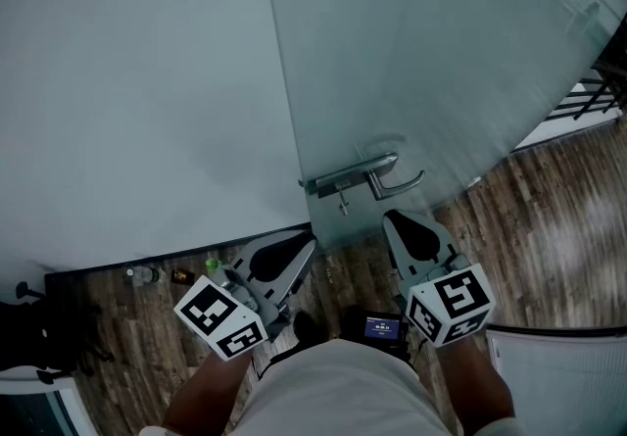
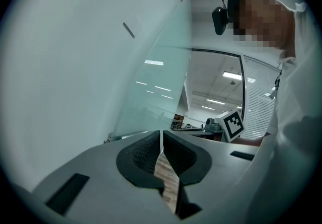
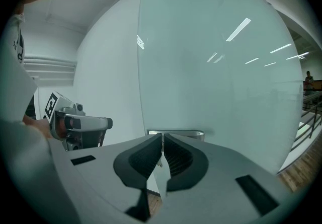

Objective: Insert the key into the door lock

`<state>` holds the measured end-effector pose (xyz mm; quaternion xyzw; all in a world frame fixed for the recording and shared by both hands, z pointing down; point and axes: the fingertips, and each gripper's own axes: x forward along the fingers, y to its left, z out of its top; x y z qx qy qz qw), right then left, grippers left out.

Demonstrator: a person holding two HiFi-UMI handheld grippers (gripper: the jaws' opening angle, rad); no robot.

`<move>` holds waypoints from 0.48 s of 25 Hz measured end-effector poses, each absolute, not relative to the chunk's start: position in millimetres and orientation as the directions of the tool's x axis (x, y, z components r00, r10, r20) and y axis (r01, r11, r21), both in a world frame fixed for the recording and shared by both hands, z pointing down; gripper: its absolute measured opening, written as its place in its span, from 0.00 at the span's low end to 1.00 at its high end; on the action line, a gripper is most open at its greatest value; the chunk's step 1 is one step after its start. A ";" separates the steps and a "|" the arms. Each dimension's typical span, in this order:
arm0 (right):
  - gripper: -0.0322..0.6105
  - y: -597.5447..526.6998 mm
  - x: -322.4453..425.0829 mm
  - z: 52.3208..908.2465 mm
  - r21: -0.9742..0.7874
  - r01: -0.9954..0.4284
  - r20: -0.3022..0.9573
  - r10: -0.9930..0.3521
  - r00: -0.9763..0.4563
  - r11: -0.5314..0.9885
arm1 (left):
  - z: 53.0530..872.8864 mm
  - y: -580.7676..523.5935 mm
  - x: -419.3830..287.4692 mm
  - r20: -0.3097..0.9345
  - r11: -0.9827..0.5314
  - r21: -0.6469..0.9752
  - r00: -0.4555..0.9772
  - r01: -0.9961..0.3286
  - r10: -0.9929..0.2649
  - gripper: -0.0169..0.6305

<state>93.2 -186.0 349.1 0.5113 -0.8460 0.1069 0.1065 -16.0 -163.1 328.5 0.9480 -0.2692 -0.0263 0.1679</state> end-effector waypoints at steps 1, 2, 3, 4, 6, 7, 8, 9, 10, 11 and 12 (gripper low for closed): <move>0.09 -184.4 93.9 348.5 -0.072 -0.888 0.288 -0.843 -0.454 0.454 | 329.9 -162.2 -16.7 0.044 -0.798 0.334 0.854 -0.502 -0.519 0.08; 0.09 -182.9 94.4 347.9 -0.072 -0.888 0.287 -0.843 -0.454 0.453 | 331.4 -161.2 -17.5 0.048 -0.797 0.335 0.853 -0.503 -0.519 0.08; 0.09 -181.5 94.8 347.5 -0.073 -0.888 0.286 -0.844 -0.454 0.453 | 332.8 -160.4 -18.2 0.051 -0.795 0.337 0.853 -0.504 -0.519 0.08; 0.09 -180.3 95.3 347.4 -0.074 -0.889 0.286 -0.844 -0.454 0.453 | 333.9 -159.5 -18.8 0.054 -0.794 0.338 0.853 -0.505 -0.519 0.08; 0.09 -178.3 96.7 348.0 -0.076 -0.889 0.286 -0.844 -0.453 0.452 | 336.4 -158.0 -19.3 0.060 -0.793 0.341 0.853 -0.505 -0.518 0.08; 0.09 -177.3 97.5 348.4 -0.077 -0.889 0.287 -0.844 -0.453 0.451 | 338.0 -157.1 -19.4 0.063 -0.792 0.342 0.854 -0.505 -0.517 0.08; 0.09 -176.3 98.2 348.6 -0.078 -0.890 0.287 -0.844 -0.452 0.450 | 339.6 -156.1 -19.8 0.067 -0.791 0.344 0.854 -0.506 -0.517 0.08; 0.09 -175.0 98.8 348.5 -0.080 -0.890 0.287 -0.845 -0.451 0.448 | 341.1 -155.0 -20.5 0.072 -0.789 0.345 0.853 -0.508 -0.517 0.08; 0.09 -173.7 99.0 348.1 -0.081 -0.890 0.286 -0.845 -0.451 0.448 | 342.6 -153.7 -21.6 0.076 -0.787 0.347 0.851 -0.510 -0.519 0.08; 0.09 -172.2 99.2 347.4 -0.081 -0.890 0.286 -0.845 -0.453 0.450 | 344.1 -152.4 -22.9 0.081 -0.784 0.349 0.850 -0.513 -0.520 0.08; 0.09 -170.7 99.5 346.9 -0.081 -0.889 0.286 -0.844 -0.454 0.451 | 345.5 -151.0 -24.1 0.086 -0.781 0.351 0.849 -0.516 -0.522 0.08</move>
